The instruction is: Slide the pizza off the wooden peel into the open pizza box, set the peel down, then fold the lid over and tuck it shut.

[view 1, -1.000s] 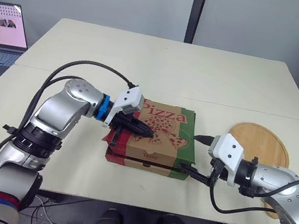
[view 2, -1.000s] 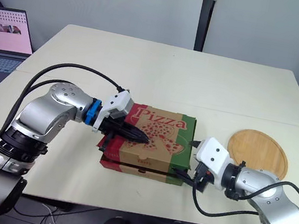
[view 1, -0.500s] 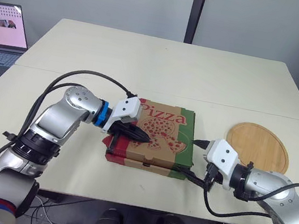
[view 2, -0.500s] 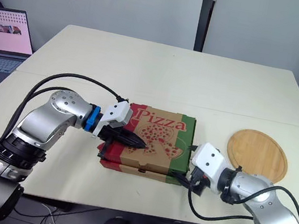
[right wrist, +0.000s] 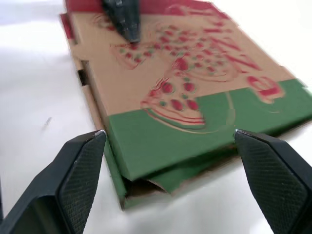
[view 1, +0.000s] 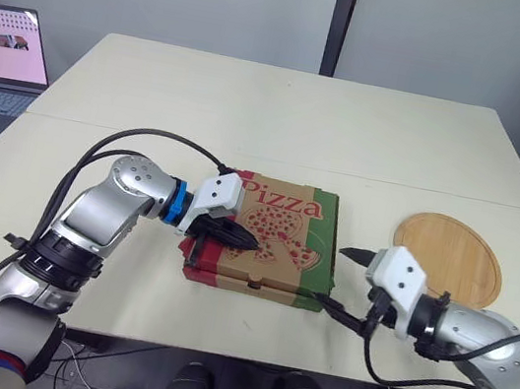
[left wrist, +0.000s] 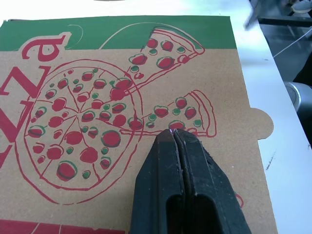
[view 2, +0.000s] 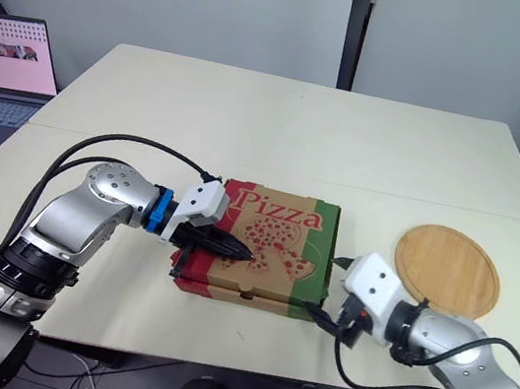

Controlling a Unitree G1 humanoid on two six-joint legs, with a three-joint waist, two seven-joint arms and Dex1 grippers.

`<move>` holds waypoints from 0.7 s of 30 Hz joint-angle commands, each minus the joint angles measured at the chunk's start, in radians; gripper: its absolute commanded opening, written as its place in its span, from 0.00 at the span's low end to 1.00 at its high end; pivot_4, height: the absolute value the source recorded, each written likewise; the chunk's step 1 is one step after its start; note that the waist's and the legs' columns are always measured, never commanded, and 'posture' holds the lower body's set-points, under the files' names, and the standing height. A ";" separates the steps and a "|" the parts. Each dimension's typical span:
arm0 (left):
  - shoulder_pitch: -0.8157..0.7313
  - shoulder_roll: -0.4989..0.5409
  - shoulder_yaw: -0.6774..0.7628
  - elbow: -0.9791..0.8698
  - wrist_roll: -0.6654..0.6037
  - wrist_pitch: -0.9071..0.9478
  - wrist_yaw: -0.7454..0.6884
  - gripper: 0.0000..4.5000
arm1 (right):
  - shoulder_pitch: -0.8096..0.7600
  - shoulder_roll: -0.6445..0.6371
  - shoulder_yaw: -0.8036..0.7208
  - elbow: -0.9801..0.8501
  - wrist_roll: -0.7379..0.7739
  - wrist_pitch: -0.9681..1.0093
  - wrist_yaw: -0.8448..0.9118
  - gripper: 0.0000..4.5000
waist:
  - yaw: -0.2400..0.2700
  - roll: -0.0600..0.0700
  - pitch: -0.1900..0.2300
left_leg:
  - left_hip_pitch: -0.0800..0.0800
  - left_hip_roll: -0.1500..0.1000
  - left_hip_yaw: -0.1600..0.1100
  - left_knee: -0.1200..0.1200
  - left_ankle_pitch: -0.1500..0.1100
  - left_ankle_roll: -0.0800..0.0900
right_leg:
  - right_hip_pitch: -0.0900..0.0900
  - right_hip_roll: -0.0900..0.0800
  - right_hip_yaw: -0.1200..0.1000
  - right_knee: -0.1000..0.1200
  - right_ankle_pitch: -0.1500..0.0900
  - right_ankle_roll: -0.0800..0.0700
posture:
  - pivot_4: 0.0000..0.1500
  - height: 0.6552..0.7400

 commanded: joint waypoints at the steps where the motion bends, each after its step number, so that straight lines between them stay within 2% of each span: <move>1: 0.009 0.013 0.003 -0.005 0.020 -0.003 0.010 0.00 | 0.012 -0.012 -0.119 -0.029 0.098 0.027 0.028 1.00 | -0.001 0.000 0.000 | 0.000 0.000 0.000 0.000 0.000 0.000 | 0.000 0.000 0.000 0.000 0.000 0.000 | 1.00 0.91; 4: 0.005 0.011 0.005 -0.002 0.015 0.001 0.014 0.00 | -0.024 0.006 -0.110 -0.013 0.110 0.030 0.000 1.00 | -0.002 0.000 0.000 | 0.001 0.000 0.000 0.000 0.000 0.000 | 0.000 0.000 0.000 0.001 0.000 0.000 | 1.00 0.91; 8: 0.000 0.008 0.007 0.001 0.013 -0.001 0.019 0.00 | -0.100 0.063 0.027 0.045 0.012 0.011 -0.079 1.00 | -0.003 0.000 0.000 | 0.001 0.000 0.000 0.000 0.000 0.000 | 0.000 0.001 0.001 0.001 0.000 0.000 | 1.00 0.91; 9: 0.000 0.008 0.008 0.001 0.014 -0.001 0.019 0.00 | -0.112 0.074 0.054 0.063 -0.008 0.009 -0.092 0.96 | -0.003 0.000 0.000 | 0.001 0.000 0.000 0.000 0.000 0.000 | 0.000 0.001 0.001 0.001 0.000 0.000 | 1.00 0.91; 11: -0.001 0.009 0.009 0.002 0.014 -0.002 0.019 0.00 | -0.121 0.081 0.079 0.078 -0.025 0.007 -0.096 0.85 | -0.001 0.000 0.000 | 0.001 0.000 0.000 0.000 0.000 0.000 | 0.000 0.001 0.001 0.001 0.000 0.000 | 1.00 0.91; 12: -0.001 0.010 0.009 0.002 0.015 -0.002 0.019 0.00 | -0.118 0.081 0.093 0.082 -0.029 0.002 -0.088 0.79 | -0.001 0.000 0.000 | 0.001 0.000 0.000 0.000 0.000 0.000 | 0.000 0.001 0.001 0.001 0.000 -0.001 | 1.00 0.91; 13: -0.001 0.013 0.010 0.000 0.016 -0.003 0.019 0.00 | -0.114 0.086 0.103 0.090 -0.038 -0.007 -0.090 0.68 | 0.000 0.000 0.000 | 0.000 0.000 0.000 0.000 0.000 0.000 | 0.000 0.001 0.001 0.001 0.000 -0.001 | 1.00 0.91; 14: 0.000 0.015 0.011 -0.001 0.016 -0.003 0.019 0.00 | -0.111 0.096 0.104 0.100 -0.041 -0.015 -0.095 0.63 | 0.000 0.000 0.000 | 0.000 0.000 0.000 0.000 0.000 0.000 | 0.000 0.001 0.001 0.001 0.000 -0.001 | 1.00 0.91; 15: 0.001 0.017 0.012 -0.003 0.016 -0.001 0.021 0.00 | -0.108 0.107 0.092 0.111 -0.039 -0.023 -0.099 0.54 | 0.000 0.000 0.000 | 0.000 0.000 0.000 0.000 0.000 0.000 | 0.000 0.001 0.001 0.001 0.000 -0.001 | 1.00 0.91; 17: 0.004 0.019 0.014 -0.007 0.015 0.002 0.023 0.00 | -0.099 0.114 0.058 0.129 -0.028 -0.031 -0.095 0.42 | 0.000 0.000 0.000 | 0.000 0.000 0.000 0.000 0.000 0.000 | 0.000 0.001 0.001 0.001 0.000 -0.001 | 1.00 0.91; 21: 0.009 0.025 0.018 -0.014 0.010 0.008 0.025 0.00 | -0.054 0.059 0.006 0.196 -0.060 -0.075 -0.057 0.12 | 0.000 0.000 0.000 | 0.000 0.000 0.000 0.000 0.000 0.000 | 0.000 0.001 0.001 0.001 0.000 -0.001 | 1.00 0.91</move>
